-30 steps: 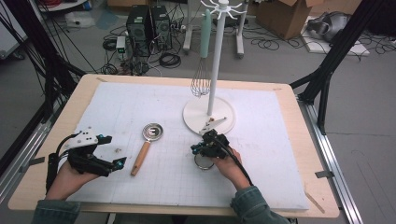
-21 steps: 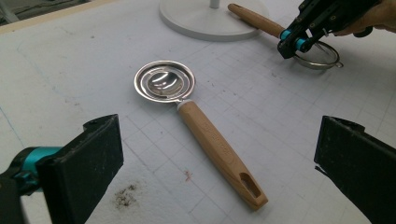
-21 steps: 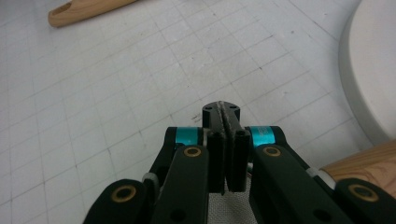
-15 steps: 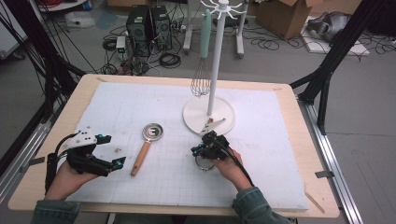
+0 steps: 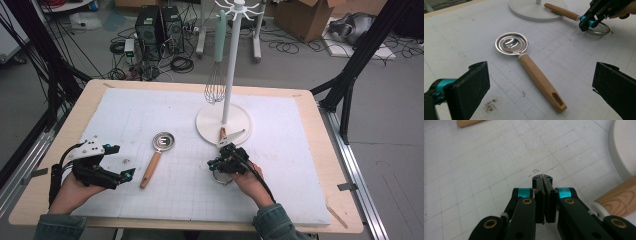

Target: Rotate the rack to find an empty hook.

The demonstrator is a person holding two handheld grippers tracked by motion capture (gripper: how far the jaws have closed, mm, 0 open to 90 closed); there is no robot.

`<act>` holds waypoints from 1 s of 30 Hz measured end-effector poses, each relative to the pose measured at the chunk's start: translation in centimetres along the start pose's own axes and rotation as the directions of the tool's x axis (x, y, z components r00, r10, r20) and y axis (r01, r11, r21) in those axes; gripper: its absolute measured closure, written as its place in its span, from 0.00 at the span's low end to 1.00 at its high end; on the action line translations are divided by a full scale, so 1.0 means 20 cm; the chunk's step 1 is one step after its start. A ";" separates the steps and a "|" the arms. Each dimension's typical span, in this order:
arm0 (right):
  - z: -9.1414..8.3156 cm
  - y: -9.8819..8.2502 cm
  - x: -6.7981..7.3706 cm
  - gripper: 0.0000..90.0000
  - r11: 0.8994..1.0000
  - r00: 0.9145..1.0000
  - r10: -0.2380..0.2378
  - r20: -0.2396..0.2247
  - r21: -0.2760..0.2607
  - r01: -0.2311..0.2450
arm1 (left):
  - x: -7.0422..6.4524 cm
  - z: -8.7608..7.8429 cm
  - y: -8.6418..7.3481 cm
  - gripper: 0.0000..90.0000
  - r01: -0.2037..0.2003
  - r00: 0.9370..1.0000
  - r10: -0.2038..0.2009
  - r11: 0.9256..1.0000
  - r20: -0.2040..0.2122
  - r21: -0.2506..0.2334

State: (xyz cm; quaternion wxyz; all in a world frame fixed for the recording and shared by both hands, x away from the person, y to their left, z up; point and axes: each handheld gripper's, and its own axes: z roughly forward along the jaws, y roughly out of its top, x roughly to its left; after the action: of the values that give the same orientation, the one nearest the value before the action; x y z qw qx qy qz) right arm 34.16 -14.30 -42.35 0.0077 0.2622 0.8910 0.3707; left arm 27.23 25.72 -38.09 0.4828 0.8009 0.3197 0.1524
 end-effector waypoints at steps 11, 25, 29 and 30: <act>-0.04 -0.06 0.02 0.99 1.000 1.000 0.002 0.000 -0.013 -0.002 | 0.00 0.00 0.00 0.02 -0.002 1.000 0.002 1.000 0.002 0.003; -0.09 -0.11 0.05 0.99 1.000 1.000 0.004 0.003 -0.012 -0.004 | -0.01 0.02 0.00 0.02 -0.007 1.000 0.007 1.000 0.006 0.011; -0.10 -0.13 0.05 0.99 1.000 1.000 0.001 -0.003 -0.011 -0.001 | -0.01 0.02 0.00 0.02 -0.005 1.000 0.005 1.000 0.005 0.008; -0.10 -0.13 0.05 0.99 1.000 1.000 0.009 -0.004 -0.007 -0.009 | -0.01 0.02 0.00 0.02 -0.004 1.000 0.004 1.000 0.005 0.008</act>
State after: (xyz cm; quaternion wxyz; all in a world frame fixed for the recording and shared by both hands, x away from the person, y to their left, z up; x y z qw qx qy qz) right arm 31.61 -16.61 -42.47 0.0054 0.2653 0.8884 0.3745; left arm 27.29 25.40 -38.22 0.4801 0.8039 0.3174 0.1503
